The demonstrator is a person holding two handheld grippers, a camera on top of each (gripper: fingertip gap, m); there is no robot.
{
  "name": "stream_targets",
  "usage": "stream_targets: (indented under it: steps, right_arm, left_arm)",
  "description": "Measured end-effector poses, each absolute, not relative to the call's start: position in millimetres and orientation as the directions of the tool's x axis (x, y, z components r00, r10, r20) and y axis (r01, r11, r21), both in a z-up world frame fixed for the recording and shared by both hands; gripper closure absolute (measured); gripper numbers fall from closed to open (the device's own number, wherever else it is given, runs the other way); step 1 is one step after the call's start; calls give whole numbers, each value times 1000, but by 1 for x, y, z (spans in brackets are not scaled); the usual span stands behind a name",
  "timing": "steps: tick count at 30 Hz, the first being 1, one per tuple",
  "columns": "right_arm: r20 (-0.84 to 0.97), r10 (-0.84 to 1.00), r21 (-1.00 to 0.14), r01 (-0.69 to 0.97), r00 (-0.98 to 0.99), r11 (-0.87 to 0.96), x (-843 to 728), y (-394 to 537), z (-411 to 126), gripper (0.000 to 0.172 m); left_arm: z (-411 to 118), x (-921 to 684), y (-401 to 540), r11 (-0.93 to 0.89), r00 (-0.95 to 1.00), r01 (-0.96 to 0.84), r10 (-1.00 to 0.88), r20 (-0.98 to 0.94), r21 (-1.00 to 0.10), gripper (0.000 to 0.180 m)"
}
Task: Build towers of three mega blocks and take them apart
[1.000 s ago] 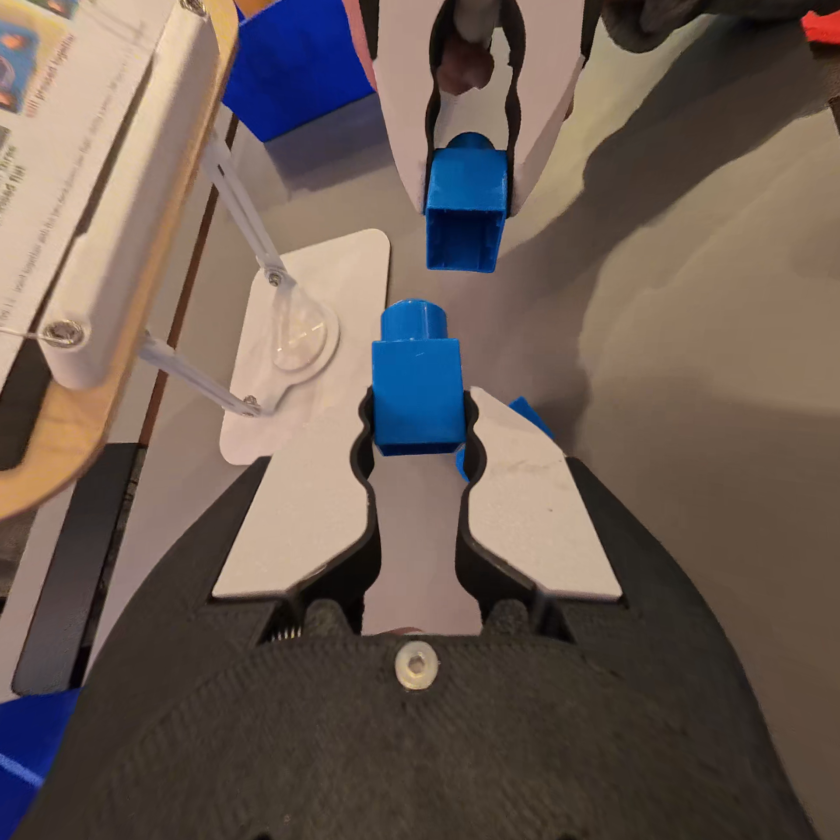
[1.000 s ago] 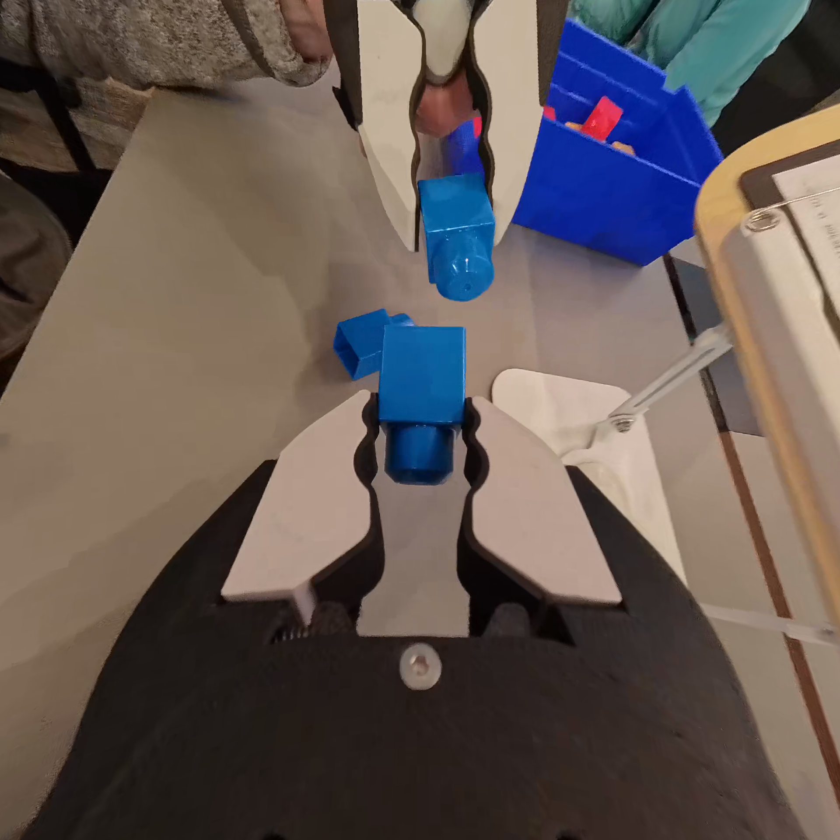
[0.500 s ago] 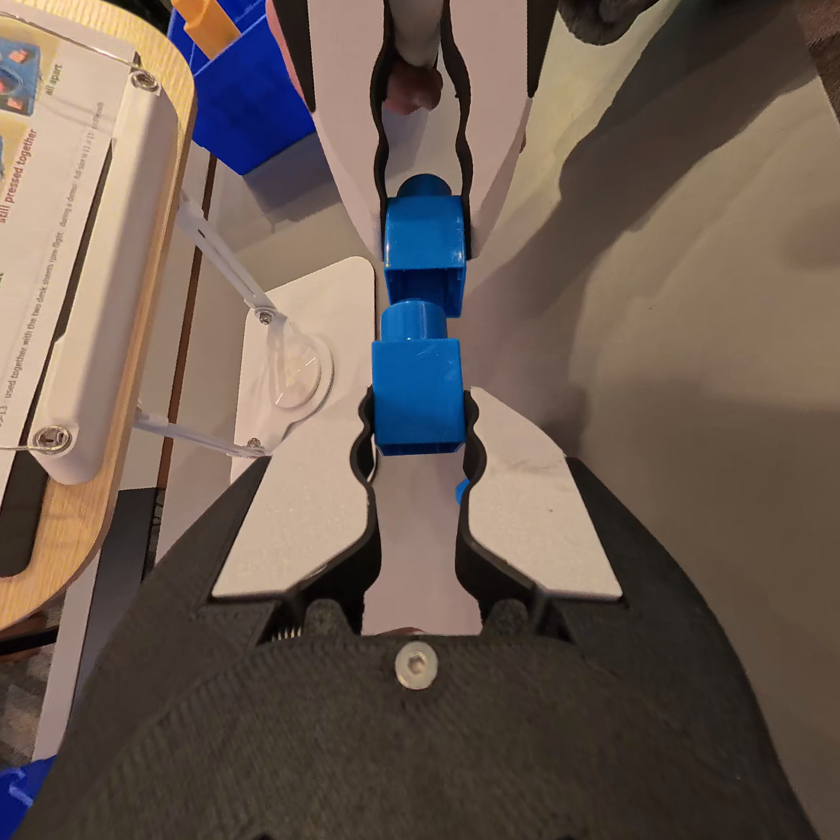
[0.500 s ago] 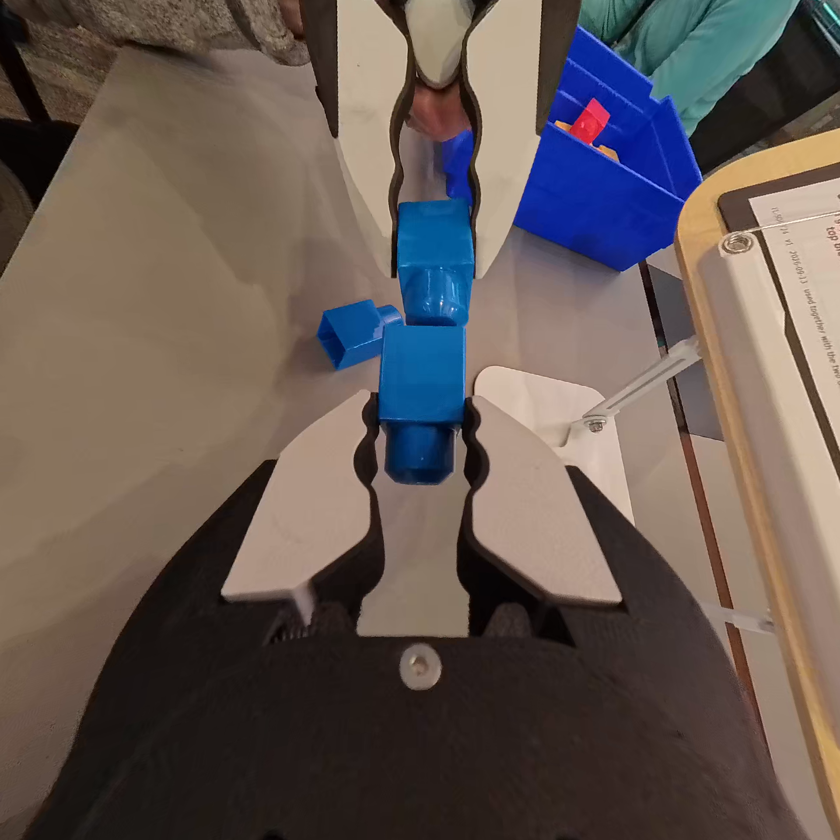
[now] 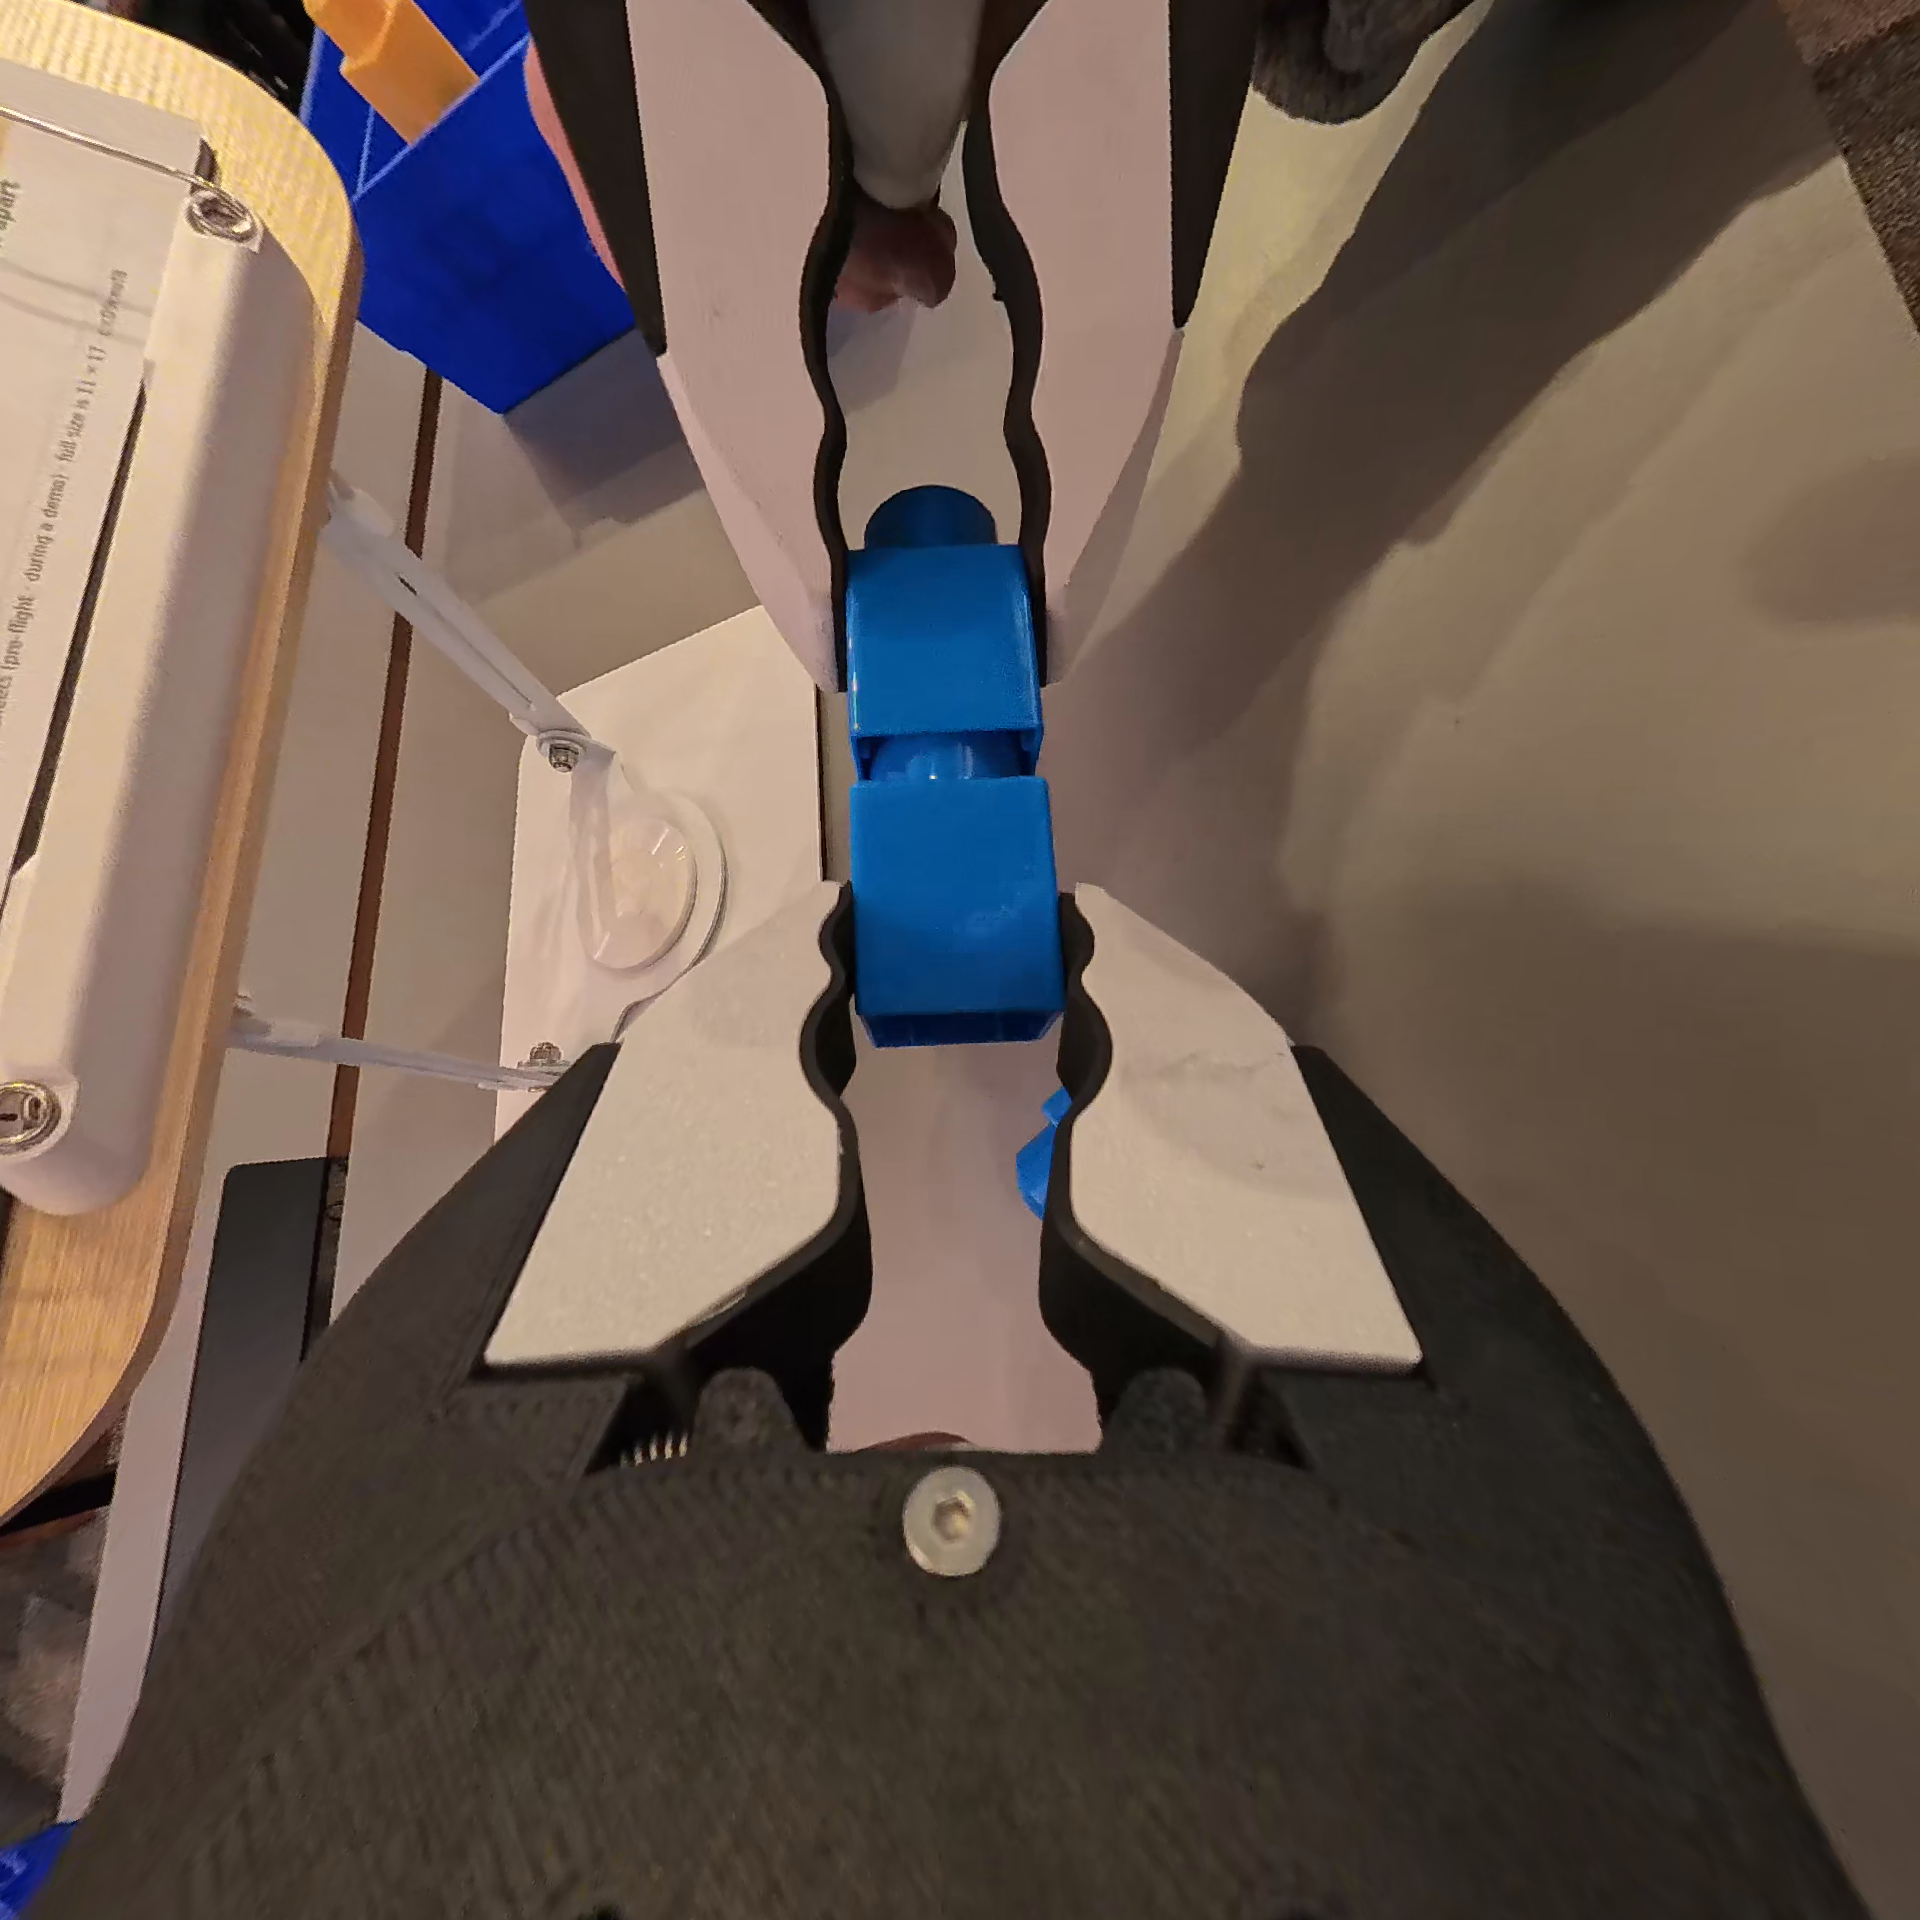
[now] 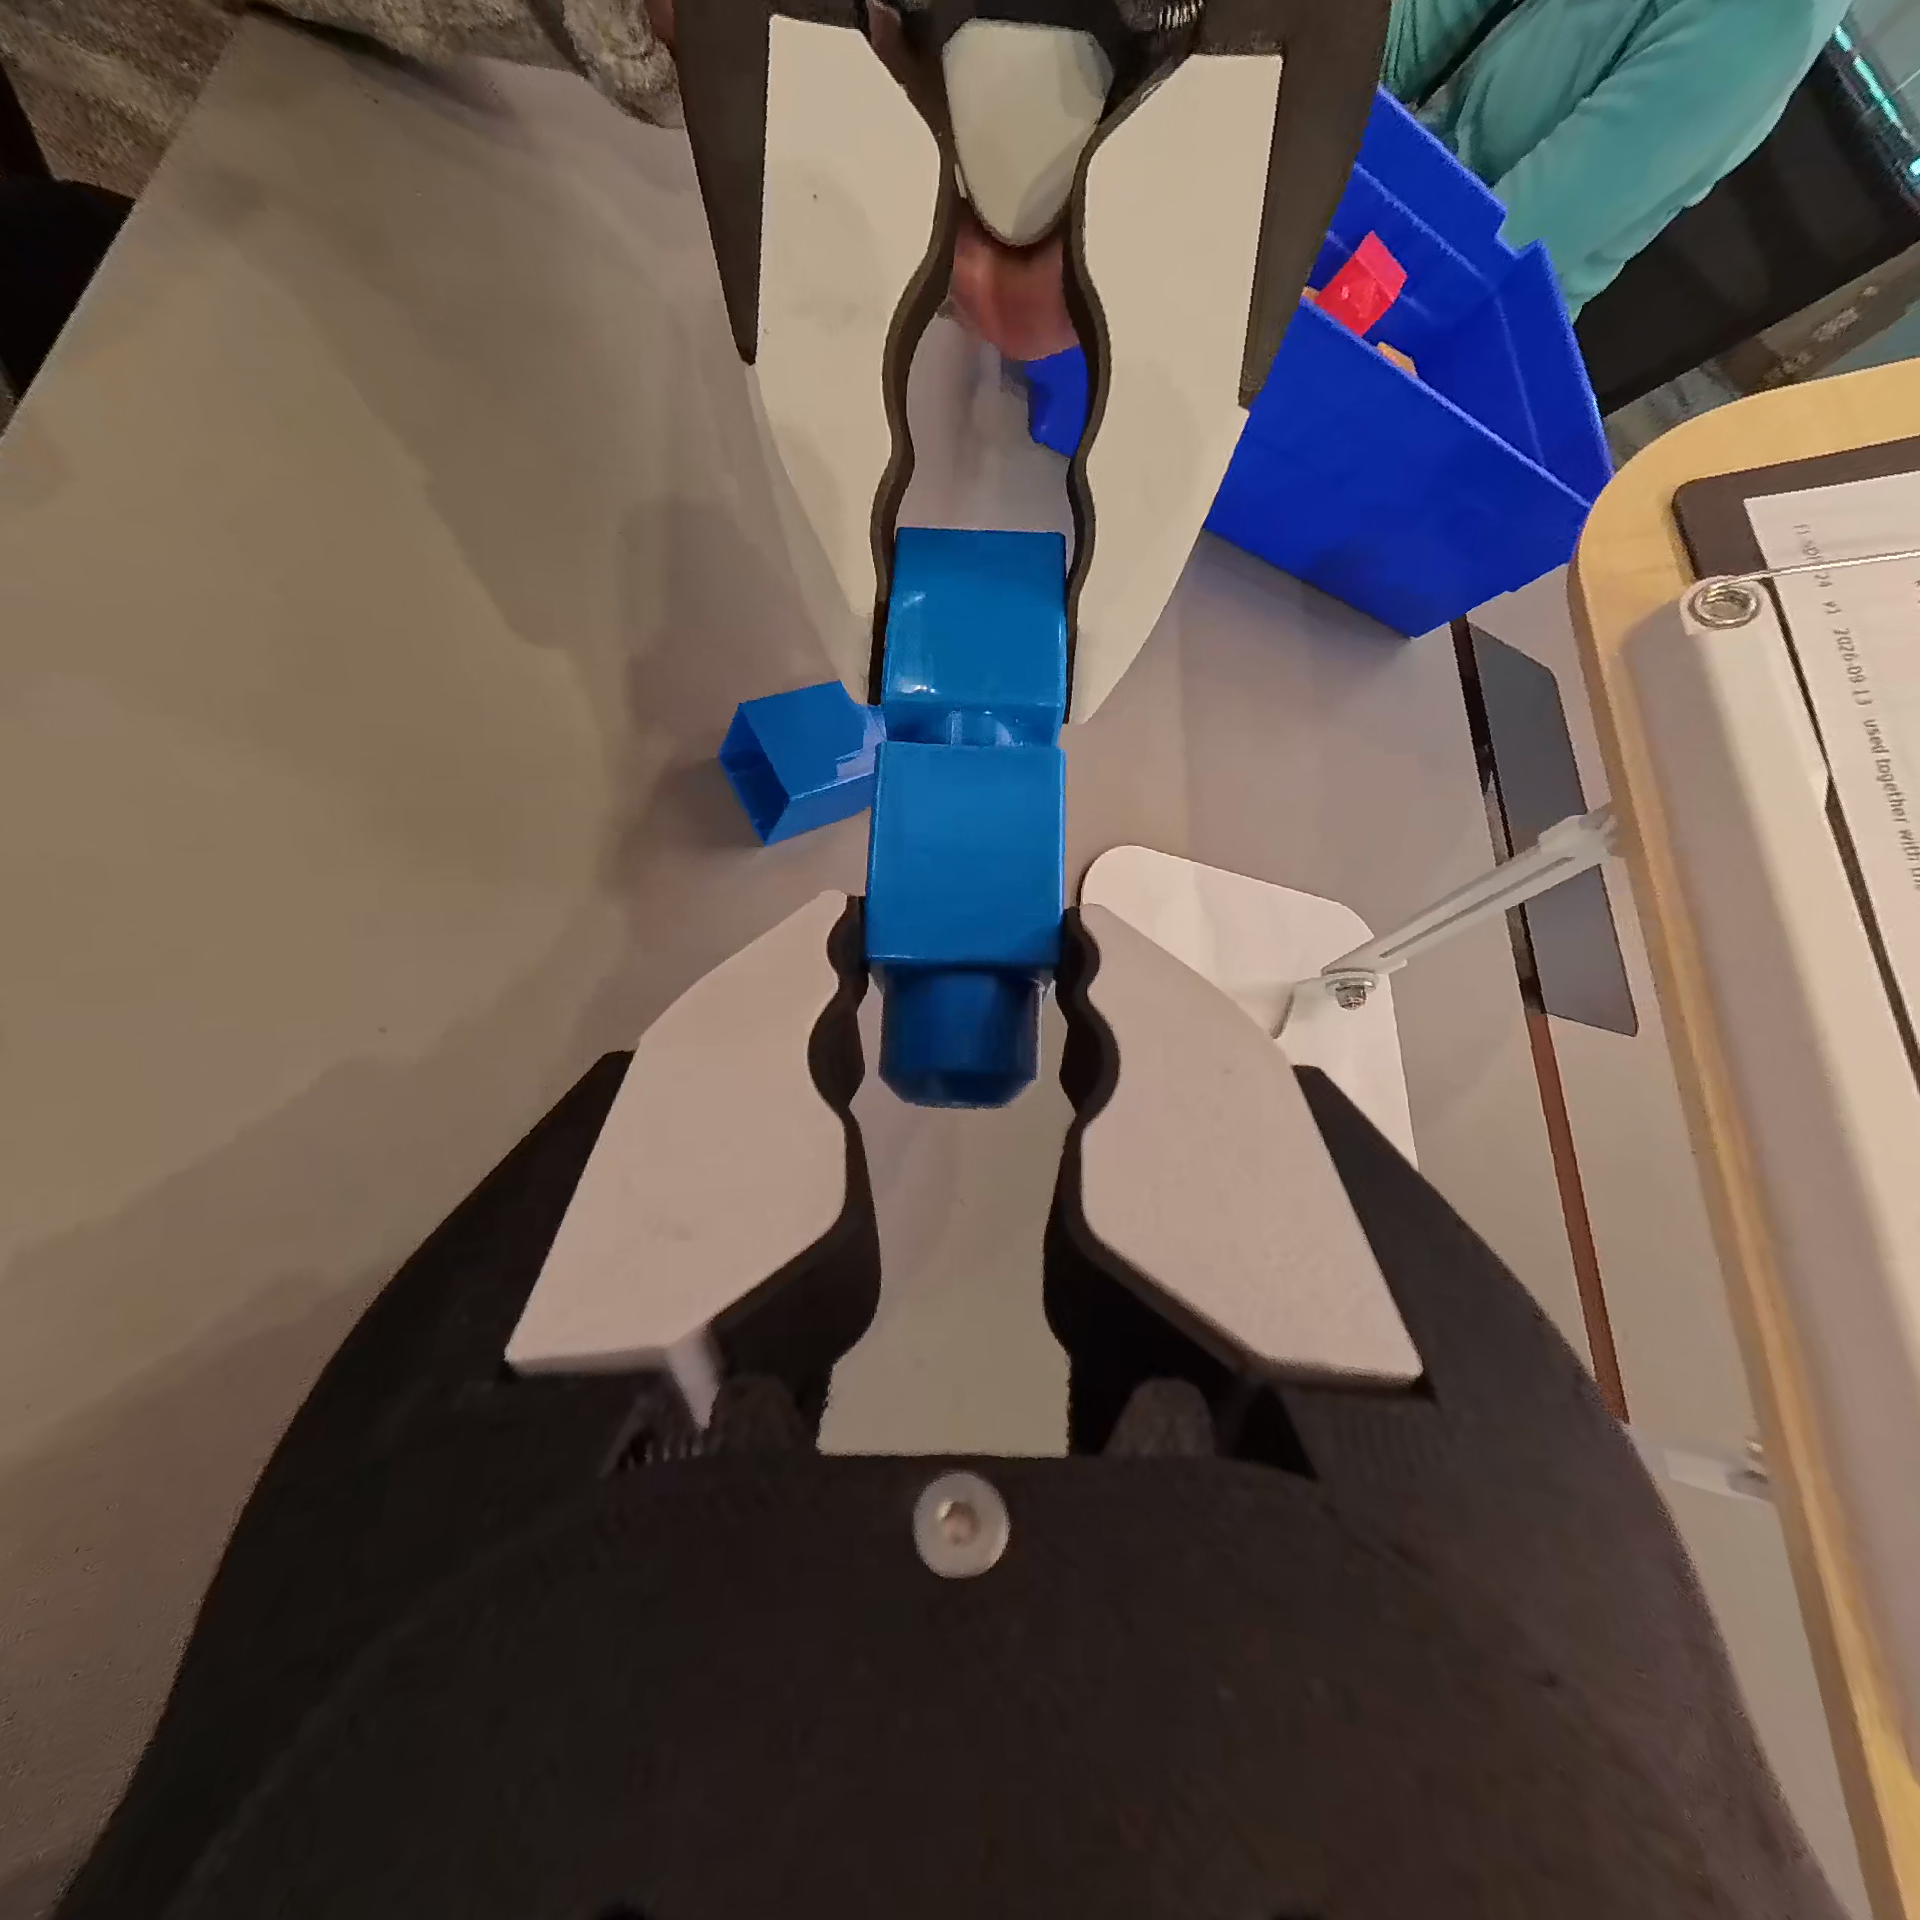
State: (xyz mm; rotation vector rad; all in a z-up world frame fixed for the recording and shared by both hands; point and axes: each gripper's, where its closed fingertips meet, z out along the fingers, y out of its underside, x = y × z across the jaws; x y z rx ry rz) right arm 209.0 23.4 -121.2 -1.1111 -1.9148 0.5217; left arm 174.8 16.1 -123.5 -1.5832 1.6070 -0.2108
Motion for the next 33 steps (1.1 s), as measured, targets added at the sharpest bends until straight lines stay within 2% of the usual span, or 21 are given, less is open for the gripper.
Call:
stream_targets:
  steps: [1,6,15,22,33]
  right_arm:
    - [458,852,-695,496,-253,521,209,23,-120,135]
    - [484,839,-682,493,-249,540,207,23,-121,135]
    - [494,838,-734,405,-232,545,207,17,-106,136]
    - [482,847,-779,332,-225,532,206,10,-94,135]
    - [473,853,-798,302,-221,522,210,7,-88,135]
  left_arm:
    - [-122,175,15,185,162,-734,-887,-433,-653,145]
    - [-119,179,15,198,167,-716,-882,-440,-669,145]
    - [-96,187,7,238,185,-572,-895,-406,-785,145]
    - [-84,189,1,266,188,-485,-899,-396,-833,145]
    - [-77,192,-2,299,187,-447,-890,-416,-843,145]
